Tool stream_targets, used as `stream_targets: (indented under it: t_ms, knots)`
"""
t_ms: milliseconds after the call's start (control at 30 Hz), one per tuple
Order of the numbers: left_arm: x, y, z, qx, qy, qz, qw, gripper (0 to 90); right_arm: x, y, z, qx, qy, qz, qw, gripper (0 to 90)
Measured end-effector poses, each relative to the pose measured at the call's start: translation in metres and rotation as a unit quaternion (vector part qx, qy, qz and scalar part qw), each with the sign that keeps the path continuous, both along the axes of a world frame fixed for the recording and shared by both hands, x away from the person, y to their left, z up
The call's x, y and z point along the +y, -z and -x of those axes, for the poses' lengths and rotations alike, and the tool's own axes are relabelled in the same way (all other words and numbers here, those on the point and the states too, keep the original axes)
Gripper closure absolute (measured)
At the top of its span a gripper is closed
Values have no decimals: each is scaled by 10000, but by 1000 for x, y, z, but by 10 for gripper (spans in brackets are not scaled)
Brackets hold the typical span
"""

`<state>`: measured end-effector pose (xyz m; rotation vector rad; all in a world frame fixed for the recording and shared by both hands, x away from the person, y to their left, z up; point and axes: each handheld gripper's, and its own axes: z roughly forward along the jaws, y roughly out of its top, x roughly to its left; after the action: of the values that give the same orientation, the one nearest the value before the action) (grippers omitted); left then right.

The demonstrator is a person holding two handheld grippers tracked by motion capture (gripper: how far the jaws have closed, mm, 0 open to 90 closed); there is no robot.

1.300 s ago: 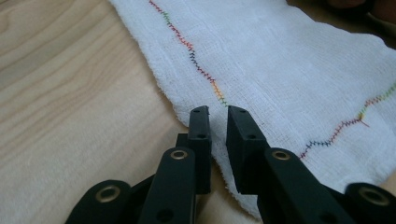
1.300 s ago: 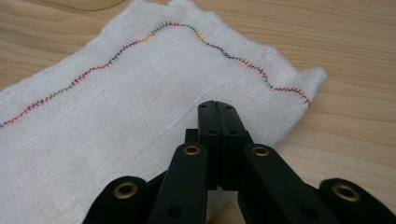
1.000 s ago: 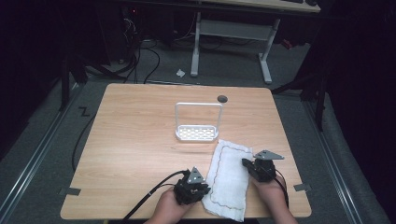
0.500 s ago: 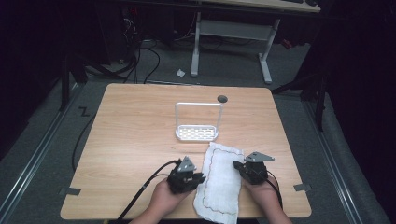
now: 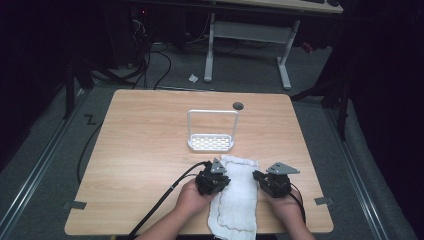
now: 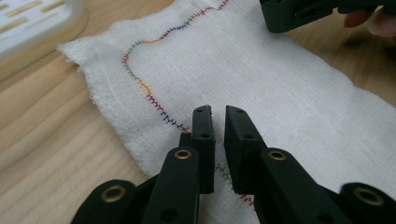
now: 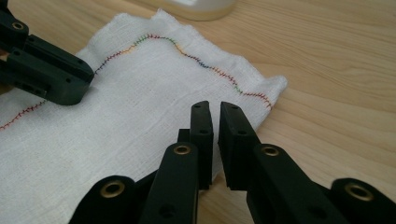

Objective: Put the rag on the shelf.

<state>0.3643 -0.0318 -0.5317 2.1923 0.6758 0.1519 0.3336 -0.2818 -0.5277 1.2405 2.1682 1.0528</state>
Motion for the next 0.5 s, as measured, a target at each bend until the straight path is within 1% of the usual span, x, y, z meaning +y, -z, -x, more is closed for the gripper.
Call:
stream_targets:
  t_ms: [33,67,100,133,167,200,233,267,300,333,367,400,433,467,500]
  knots:
    - [5,0,4,-7,-40,15,10000,831,5,0,1,-14,-93,53,9999,844]
    - [5,0,4,-7,-40,15,10000,833,12,0,3,2,-196,102,9998,845]
    - [17,1,13,-47,-122,12,9999,834,18,1,3,43,-294,161,9994,845]
    - [17,1,13,-47,-122,12,9999,834,18,1,3,43,-294,161,9994,845]
    - [23,1,18,-92,-163,-14,9998,834,25,2,3,109,-367,202,9991,846]
    - [29,2,23,-135,-202,-19,9997,834,32,3,3,178,-434,209,9987,848]
    - [35,2,26,-168,-231,-22,9996,834,39,4,3,182,-519,214,9983,849]
    - [49,3,32,-188,-292,-14,9994,834,56,3,1,207,-683,315,9970,856]
    - [49,3,32,-188,-292,-14,9994,834,64,3,0,237,-755,316,9964,856]
    - [56,3,33,-194,-327,-26,9993,834,71,3,-1,240,-813,320,9959,856]
    - [63,2,33,-201,-362,-51,9991,834,71,3,-1,240,-813,320,9959,856]
    - [68,2,32,-267,-391,-127,9988,833,83,3,-3,233,-903,322,9951,854]
    - [71,1,31,-384,-414,-239,9981,831,87,4,-3,243,-908,268,9952,853]
    - [74,1,30,-414,-420,-289,9978,831,87,4,-3,243,-908,268,9952,853]
    - [76,0,27,-358,-433,-281,9980,826,91,5,-2,130,-927,282,9952,826]
